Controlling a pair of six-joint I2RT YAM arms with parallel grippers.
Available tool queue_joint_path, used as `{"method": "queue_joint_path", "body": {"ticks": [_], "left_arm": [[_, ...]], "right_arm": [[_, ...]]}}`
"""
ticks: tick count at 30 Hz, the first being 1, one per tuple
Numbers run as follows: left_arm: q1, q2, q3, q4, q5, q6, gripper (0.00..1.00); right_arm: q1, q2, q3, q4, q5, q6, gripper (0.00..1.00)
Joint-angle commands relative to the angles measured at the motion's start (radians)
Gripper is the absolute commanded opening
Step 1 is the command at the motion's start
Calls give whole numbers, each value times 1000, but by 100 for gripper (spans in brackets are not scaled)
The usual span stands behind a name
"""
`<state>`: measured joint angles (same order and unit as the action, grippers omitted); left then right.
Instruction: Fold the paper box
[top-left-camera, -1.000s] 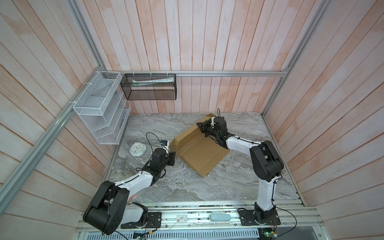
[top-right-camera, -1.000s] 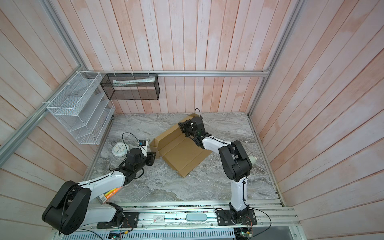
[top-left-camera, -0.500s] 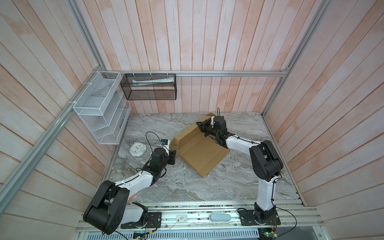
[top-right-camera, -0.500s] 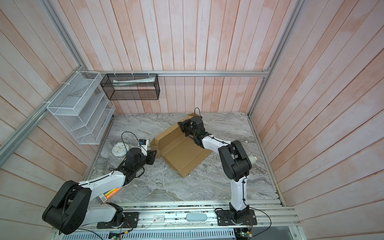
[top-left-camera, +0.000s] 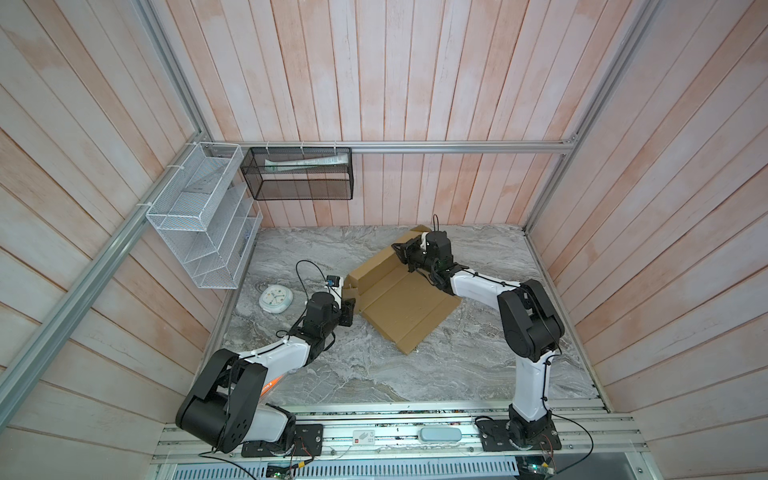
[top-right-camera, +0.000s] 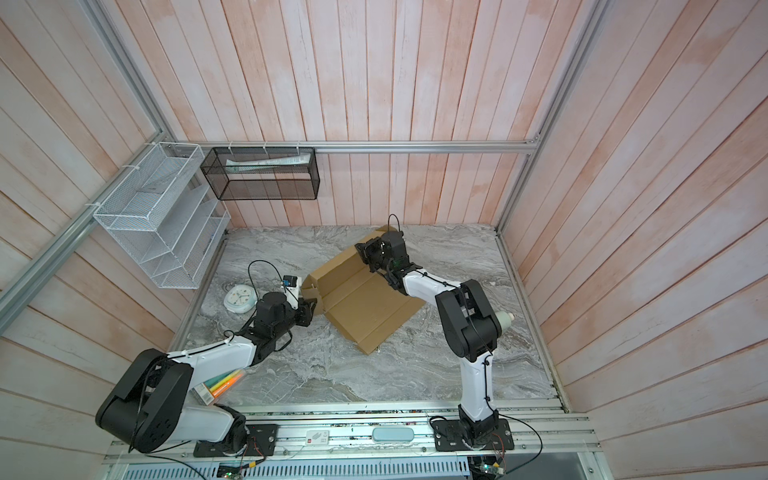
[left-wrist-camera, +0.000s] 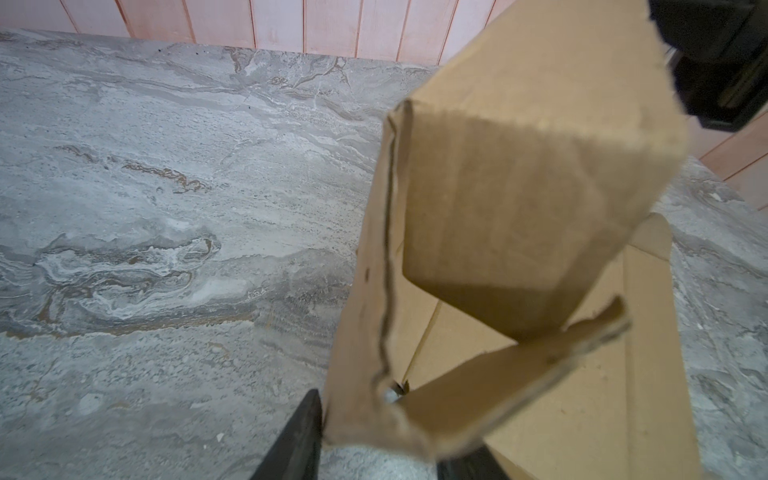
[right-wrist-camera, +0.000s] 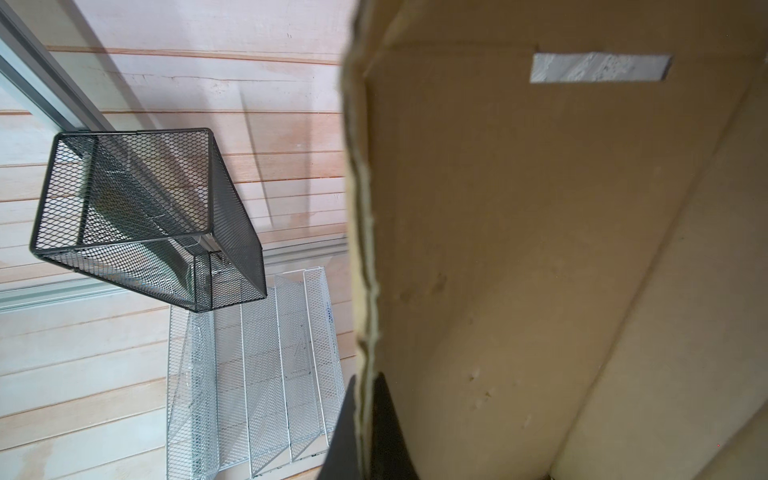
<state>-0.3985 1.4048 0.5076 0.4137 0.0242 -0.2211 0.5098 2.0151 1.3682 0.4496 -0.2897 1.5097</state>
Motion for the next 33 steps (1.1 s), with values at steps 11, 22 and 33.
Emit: {"method": "queue_joint_path", "body": {"ticks": [11, 22, 33], "left_arm": [[-25, -23, -10, 40, 63, 32, 43], [-34, -20, 11, 34, 49, 6, 43], [-134, 20, 15, 41, -163, -144, 44]], "right_arm": [[7, 23, 28, -23, -9, -15, 0], [12, 18, 21, -16, -2, -5, 0], [25, 18, 8, 8, 7, 7, 0]]}}
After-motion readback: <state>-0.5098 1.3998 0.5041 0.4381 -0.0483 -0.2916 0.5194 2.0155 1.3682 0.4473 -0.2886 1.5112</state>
